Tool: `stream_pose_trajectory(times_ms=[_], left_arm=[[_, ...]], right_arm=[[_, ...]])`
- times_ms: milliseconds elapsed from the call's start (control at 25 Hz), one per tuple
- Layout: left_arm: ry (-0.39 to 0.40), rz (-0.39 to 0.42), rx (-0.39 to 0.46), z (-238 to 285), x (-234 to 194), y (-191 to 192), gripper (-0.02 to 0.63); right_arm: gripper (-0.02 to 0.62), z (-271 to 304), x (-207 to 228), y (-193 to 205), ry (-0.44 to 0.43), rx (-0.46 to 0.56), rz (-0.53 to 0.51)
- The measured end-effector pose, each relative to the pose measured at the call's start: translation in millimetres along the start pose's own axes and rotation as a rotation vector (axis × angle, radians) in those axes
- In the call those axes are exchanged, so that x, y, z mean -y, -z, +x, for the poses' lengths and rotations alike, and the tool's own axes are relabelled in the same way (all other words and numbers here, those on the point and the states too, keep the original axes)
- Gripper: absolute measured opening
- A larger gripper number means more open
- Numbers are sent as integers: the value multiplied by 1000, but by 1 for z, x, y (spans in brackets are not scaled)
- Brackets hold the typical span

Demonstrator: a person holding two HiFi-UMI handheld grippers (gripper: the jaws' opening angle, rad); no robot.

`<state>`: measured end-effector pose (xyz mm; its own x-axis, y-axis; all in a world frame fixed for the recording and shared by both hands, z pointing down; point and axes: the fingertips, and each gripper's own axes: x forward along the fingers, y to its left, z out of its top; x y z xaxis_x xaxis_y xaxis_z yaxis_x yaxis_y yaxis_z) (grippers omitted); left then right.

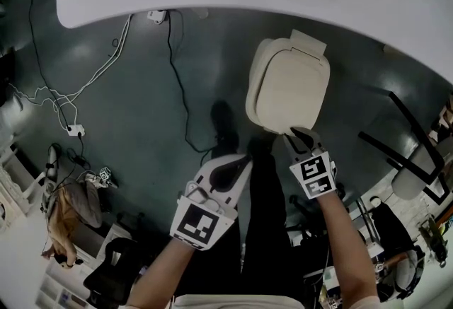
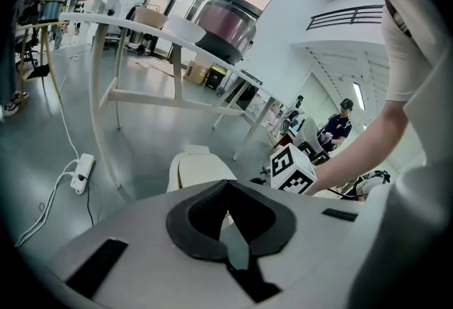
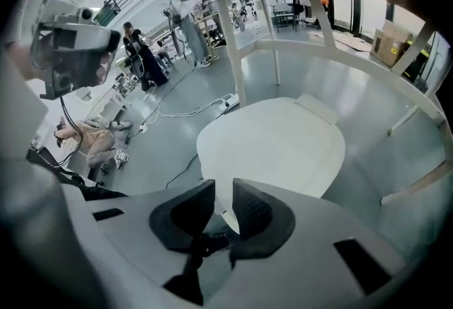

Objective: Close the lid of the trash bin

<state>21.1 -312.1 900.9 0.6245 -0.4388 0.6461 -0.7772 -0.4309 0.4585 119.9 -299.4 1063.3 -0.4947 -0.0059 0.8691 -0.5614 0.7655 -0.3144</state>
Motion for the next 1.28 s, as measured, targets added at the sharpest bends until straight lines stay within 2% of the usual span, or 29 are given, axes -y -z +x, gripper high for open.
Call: stream_pose_trajectory(times_ms=[280, 680, 760, 880, 1120, 1280], left_arm=[[3, 10, -20, 3, -3, 11, 14], [3, -6, -27, 7, -8, 20, 14], [2, -8, -24, 7, -11, 22, 14], [-2, -8, -20, 7, -12, 24, 14], [-15, -16, -26, 6, -16, 34, 14], [-21, -3, -19, -4, -6, 24, 14]], right_arm=[[86, 30, 3, 17, 17, -59, -6], [47, 54, 16, 34, 97, -143, -40], [15, 57, 19, 34, 128, -142, -56], [14, 57, 19, 35, 143, -122, -66], [15, 60, 19, 39, 123, -122, -28], [15, 35, 14, 36, 116, -118, -15]])
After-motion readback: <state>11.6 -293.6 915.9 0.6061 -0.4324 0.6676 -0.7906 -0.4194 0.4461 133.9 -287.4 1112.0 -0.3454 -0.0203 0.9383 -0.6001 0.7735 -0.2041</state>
